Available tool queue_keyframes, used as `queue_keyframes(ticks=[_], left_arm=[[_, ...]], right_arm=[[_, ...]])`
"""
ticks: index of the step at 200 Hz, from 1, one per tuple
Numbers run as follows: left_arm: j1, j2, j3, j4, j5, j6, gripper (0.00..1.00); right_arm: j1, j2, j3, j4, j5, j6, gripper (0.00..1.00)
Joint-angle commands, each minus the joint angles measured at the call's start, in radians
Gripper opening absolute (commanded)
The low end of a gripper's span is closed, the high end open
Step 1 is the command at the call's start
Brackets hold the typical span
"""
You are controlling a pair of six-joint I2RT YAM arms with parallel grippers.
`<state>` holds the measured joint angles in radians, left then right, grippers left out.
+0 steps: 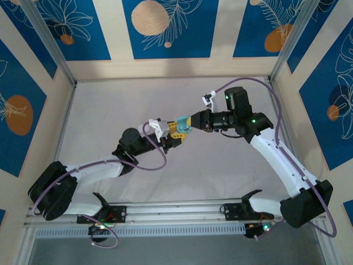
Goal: Insert wireless bluetooth earbuds into charging case
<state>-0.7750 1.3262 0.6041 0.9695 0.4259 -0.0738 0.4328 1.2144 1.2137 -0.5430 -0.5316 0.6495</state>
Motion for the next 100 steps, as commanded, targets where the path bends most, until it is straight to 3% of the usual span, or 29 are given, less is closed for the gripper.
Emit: queue_keyframes(ticks=[1, 47, 100], left_arm=[[-0.011, 0.004, 0.027, 0.132, -0.004, -0.034, 0.18], [-0.011, 0.014, 0.027, 0.158, -0.009, -0.049, 0.18], [-0.011, 0.005, 0.024, 0.154, -0.013, -0.042, 0.18]], right_arm=[[0.014, -0.009, -0.026, 0.030, -0.041, 0.027, 0.25], [0.014, -0.007, -0.045, 0.056, -0.049, 0.029, 0.24], [0.012, -0.023, -0.010, -0.041, 0.072, -0.013, 0.27]])
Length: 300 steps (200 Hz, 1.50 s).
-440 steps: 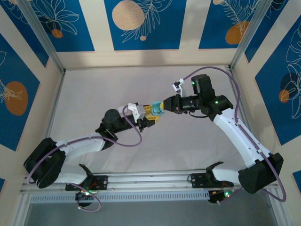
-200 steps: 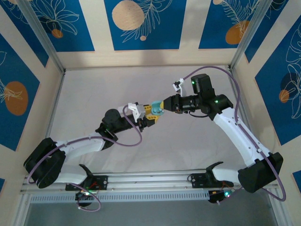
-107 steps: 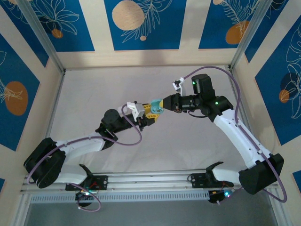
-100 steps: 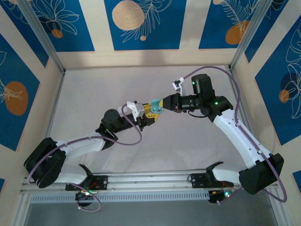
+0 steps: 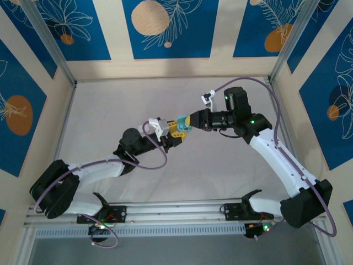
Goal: Insert wireless bluetooth earbuds into charging case
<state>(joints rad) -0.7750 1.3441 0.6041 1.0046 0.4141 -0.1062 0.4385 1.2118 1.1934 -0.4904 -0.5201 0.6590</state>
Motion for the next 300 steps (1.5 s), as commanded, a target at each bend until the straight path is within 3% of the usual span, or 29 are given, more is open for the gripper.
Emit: queue_keyframes(ticks=[1, 132, 216, 300], left_arm=[[-0.011, -0.014, 0.024, 0.118, -0.002, -0.009, 0.18], [-0.012, -0.023, 0.024, 0.109, -0.006, 0.000, 0.18], [-0.010, -0.033, 0.028, 0.084, -0.002, 0.014, 0.18], [-0.012, -0.061, 0.025, -0.013, 0.017, 0.071, 0.18]], right_arm=[[0.006, -0.020, 0.012, -0.095, 0.061, -0.022, 0.27], [0.007, -0.033, 0.069, -0.206, 0.118, -0.066, 0.28], [-0.003, -0.082, 0.074, -0.202, 0.142, -0.059, 0.37], [-0.112, -0.153, 0.038, -0.091, 0.214, 0.027, 0.45]])
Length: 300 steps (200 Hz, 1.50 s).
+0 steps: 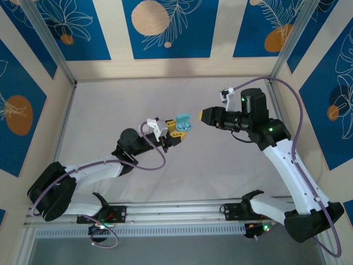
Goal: Insert wireless bluetooth earbuds into charging case
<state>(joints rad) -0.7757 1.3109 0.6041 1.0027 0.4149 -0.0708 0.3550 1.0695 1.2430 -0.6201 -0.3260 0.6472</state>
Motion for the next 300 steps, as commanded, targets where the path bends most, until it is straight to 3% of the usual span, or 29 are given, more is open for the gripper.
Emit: queue_keyframes(ticks=[1, 70, 209, 300], left_arm=[[-0.010, -0.027, 0.025, -0.012, 0.016, 0.036, 0.18], [-0.015, -0.035, 0.039, -0.059, 0.049, 0.048, 0.18], [-0.024, -0.029, 0.041, -0.032, 0.034, 0.047, 0.18], [-0.024, -0.015, 0.035, 0.010, 0.001, 0.044, 0.18]], right_arm=[[-0.030, -0.011, -0.011, 0.040, 0.019, 0.040, 0.45], [-0.060, 0.126, 0.149, -0.027, -0.185, 0.052, 0.51], [0.073, 0.329, 0.294, -0.202, -0.158, -0.059, 0.53], [0.076, 0.239, 0.150, -0.151, -0.220, -0.046, 0.53]])
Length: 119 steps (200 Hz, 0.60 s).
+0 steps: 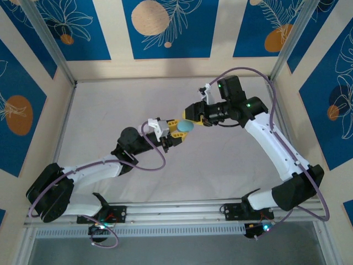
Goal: Insert wireless bluetooth earbuds into charging case
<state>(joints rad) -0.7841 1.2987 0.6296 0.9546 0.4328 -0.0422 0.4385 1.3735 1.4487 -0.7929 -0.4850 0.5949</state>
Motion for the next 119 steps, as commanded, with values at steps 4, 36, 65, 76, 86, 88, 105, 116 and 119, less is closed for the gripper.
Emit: queue_keyframes(ticks=[4, 36, 65, 76, 86, 88, 105, 116, 119], left_arm=[[-0.016, -0.004, 0.009, 0.060, -0.017, 0.015, 0.18], [-0.015, -0.001, 0.009, 0.082, -0.016, 0.001, 0.18], [-0.015, 0.007, 0.017, 0.096, -0.004, -0.021, 0.18], [-0.015, 0.011, 0.019, 0.105, 0.004, -0.029, 0.18], [-0.015, 0.014, 0.022, 0.111, 0.009, -0.035, 0.18], [-0.016, 0.015, 0.023, 0.113, 0.010, -0.036, 0.18], [-0.016, 0.021, 0.030, 0.113, 0.018, -0.037, 0.18], [-0.015, 0.024, 0.033, 0.111, 0.019, -0.039, 0.18], [-0.015, 0.026, 0.033, 0.112, 0.020, -0.040, 0.18]], right_arm=[[-0.012, -0.073, -0.067, 0.031, -0.072, 0.010, 0.53], [-0.076, -0.169, -0.210, 0.206, -0.238, 0.100, 0.56], [-0.114, -0.212, -0.307, 0.344, -0.426, 0.162, 0.55], [-0.113, -0.206, -0.313, 0.353, -0.468, 0.169, 0.55], [-0.114, -0.202, -0.320, 0.350, -0.462, 0.178, 0.56], [-0.115, -0.202, -0.322, 0.350, -0.459, 0.181, 0.56], [-0.120, -0.197, -0.339, 0.368, -0.446, 0.204, 0.57], [-0.120, -0.190, -0.346, 0.386, -0.452, 0.218, 0.56], [-0.120, -0.188, -0.346, 0.391, -0.456, 0.221, 0.56]])
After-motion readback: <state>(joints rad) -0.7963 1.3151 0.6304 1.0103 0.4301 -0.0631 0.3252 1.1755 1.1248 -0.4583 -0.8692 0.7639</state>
